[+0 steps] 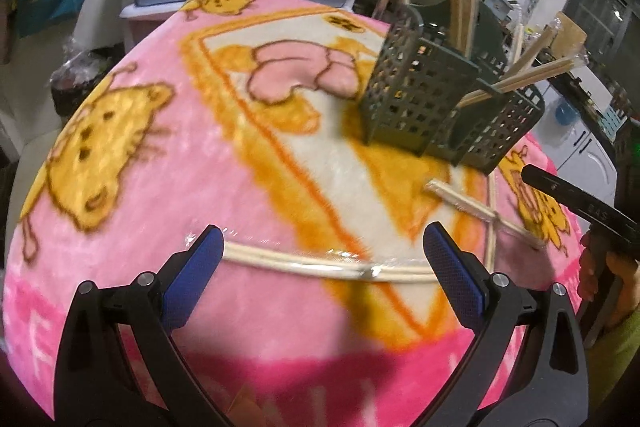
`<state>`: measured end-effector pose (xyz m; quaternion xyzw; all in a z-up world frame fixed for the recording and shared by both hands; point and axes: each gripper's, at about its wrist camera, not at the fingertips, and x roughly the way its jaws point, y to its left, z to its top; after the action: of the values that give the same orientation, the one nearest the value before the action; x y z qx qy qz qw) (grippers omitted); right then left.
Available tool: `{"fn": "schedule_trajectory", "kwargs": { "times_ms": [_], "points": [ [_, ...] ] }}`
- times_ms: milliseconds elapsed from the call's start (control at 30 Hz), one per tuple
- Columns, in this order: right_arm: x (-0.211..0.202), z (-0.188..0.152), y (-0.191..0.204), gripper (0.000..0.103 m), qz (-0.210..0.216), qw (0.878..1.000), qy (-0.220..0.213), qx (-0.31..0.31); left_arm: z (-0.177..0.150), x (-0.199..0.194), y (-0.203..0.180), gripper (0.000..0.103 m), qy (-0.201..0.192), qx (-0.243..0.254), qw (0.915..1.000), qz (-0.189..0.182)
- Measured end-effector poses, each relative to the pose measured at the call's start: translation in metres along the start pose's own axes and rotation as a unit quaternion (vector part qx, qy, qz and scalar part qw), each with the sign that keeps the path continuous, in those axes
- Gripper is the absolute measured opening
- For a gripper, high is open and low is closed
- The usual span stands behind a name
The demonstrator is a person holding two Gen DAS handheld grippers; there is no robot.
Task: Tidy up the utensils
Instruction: 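Withdraw the right tool toward the last chopsticks on the blanket while the left tool follows, then close the right gripper on a wrapped chopstick while the left gripper closes on another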
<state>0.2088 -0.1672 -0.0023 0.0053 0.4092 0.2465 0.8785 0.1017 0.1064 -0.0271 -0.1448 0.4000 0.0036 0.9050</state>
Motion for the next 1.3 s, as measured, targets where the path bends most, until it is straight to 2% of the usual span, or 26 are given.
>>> {"fn": "schedule_trajectory", "kwargs": {
  "times_ms": [167, 433, 533, 700, 800, 967, 1100, 1133, 1200, 1300],
  "points": [
    [0.013, 0.002, -0.003, 0.059, -0.004, 1.000, 0.006, 0.006, -0.005, 0.002, 0.018, 0.092, 0.009, -0.032, 0.9995, 0.003],
    [0.032, 0.007, -0.019, 0.053, -0.006, 0.999, 0.024, 0.041, -0.008, 0.009, 0.036, 0.092, 0.013, -0.075, 0.9970, -0.013],
    [0.038, 0.008, -0.027, 0.050, -0.005, 0.998, 0.028, 0.061, -0.006, 0.009, 0.040, 0.086, 0.008, -0.085, 0.9962, -0.014],
    [0.048, 0.007, -0.033, 0.040, 0.005, 0.996, 0.041, 0.080, -0.004, 0.011, 0.043, 0.065, 0.002, -0.089, 0.9960, -0.002],
    [0.050, 0.007, -0.032, 0.037, 0.003, 0.996, 0.042, 0.077, -0.001, 0.011, 0.048, 0.058, -0.001, -0.098, 0.9952, -0.001],
    [0.053, 0.007, -0.032, 0.034, 0.000, 0.996, 0.043, 0.080, 0.004, 0.014, 0.055, 0.058, -0.002, -0.119, 0.9929, -0.004],
    [0.054, 0.007, -0.033, 0.030, -0.004, 0.996, 0.044, 0.076, 0.011, 0.020, 0.053, 0.057, 0.000, -0.114, 0.9935, 0.004],
    [0.054, 0.007, -0.032, 0.029, -0.005, 0.996, 0.044, 0.075, 0.013, 0.022, 0.052, 0.055, 0.002, -0.110, 0.9939, 0.011],
    [0.054, 0.007, -0.031, 0.027, -0.007, 0.997, 0.043, 0.069, 0.016, 0.025, 0.052, 0.038, 0.004, -0.104, 0.9941, 0.028],
    [0.054, 0.006, -0.030, 0.024, -0.004, 0.997, 0.042, 0.068, 0.019, 0.028, 0.055, 0.019, 0.003, -0.097, 0.9941, 0.049]
  ]
}}
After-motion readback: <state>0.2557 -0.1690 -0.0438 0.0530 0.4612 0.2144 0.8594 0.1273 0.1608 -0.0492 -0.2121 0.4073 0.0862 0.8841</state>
